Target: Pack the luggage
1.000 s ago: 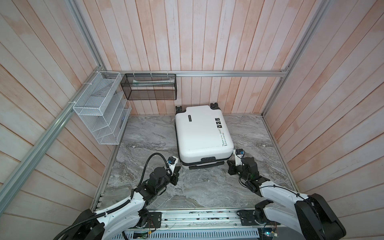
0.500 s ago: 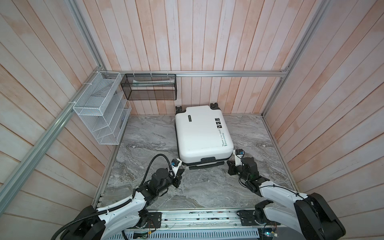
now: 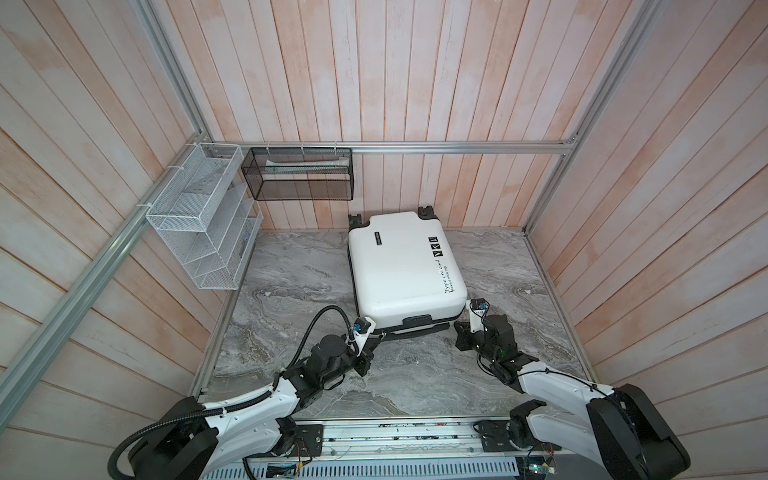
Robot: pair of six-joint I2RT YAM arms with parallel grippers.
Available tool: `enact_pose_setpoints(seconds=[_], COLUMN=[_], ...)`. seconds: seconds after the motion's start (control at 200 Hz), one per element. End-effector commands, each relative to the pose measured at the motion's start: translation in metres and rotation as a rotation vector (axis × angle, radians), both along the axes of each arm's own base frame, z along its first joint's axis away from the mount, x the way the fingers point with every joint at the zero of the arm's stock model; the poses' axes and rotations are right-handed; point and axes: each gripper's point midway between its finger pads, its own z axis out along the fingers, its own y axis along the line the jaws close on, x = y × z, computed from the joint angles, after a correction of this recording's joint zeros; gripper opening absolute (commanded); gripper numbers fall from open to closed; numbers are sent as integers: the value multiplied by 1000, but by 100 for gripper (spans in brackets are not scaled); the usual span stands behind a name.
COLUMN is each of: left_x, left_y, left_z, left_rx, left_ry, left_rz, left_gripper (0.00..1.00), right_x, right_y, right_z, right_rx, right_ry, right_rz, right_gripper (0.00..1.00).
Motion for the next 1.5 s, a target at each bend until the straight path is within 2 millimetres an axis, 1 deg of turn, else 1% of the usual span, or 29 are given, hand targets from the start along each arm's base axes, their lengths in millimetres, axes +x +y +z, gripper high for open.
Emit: enact_pose_setpoints(seconds=[0.0,0.185,0.325,0.415,0.49,0.6,0.795,0.86,0.905,0.975,1.05,1.15,1.235,1.305,1.315,1.325,1.355,1.395,1.445,1.495], left_x=[-21,-20,-7,1,9,17,26,29,32,36,38,38,37,35,34,34,33,32,31,29], left_y=[-43,-76,-101,-110,-111,-107,-93,-88,-84,-77,-71,-65,-62,-61,-61,-60,-61,-60,-59,-59], left_z=[47,52,55,56,55,54,52,52,54,54,56,58,59,59,58,58,57,57,55,54], left_rx=[-124,-133,-139,-142,-133,-121,-108,-103,-109,-110,-109,-104,-104,-105,-103,-102,-101,-105,-106,-108], left_ry=[-110,-132,-142,-163,-177,-190,-189,-193,-196,-193,-198,-207,-211,-209,-207,-205,-202,-198,-191,-185], left_rz=[-204,-270,-288,-285,-255,-217,-173,-157,-142,-124,-108,-95,-94,-99,-100,-101,-105,-107,-110,-114], left_gripper=[0,0,0,0,0,0,0,0,0,0,0,0,0,0,0,0,0,0,0,0], right_x=[5,3,2,1,-1,-7,-23,-25,-23,-15,-4,16,31,44,46,47,53,62,73,85], right_y=[21,25,26,25,25,26,39,40,38,28,10,-32,-73,-99,-103,-105,-112,-117,-118,-111], right_z=[21,22,24,26,30,35,40,43,50,64,83,99,99,95,97,94,94,94,94,94], right_rx=[26,27,28,34,45,62,99,122,142,162,161,157,162,179,186,186,199,212,218,217], right_ry=[-61,-63,-64,-64,-67,-67,-67,-67,-85,-133,-189,-198,-163,-136,-143,-131,-125,-118,-113,-105], right_rz=[86,99,100,95,93,101,144,144,120,43,-51,-251,-416,-498,-508,-512,-524,-522,-505,-467], right_gripper=[0,0,0,0,0,0,0,0,0,0,0,0,0,0,0,0,0,0,0,0])
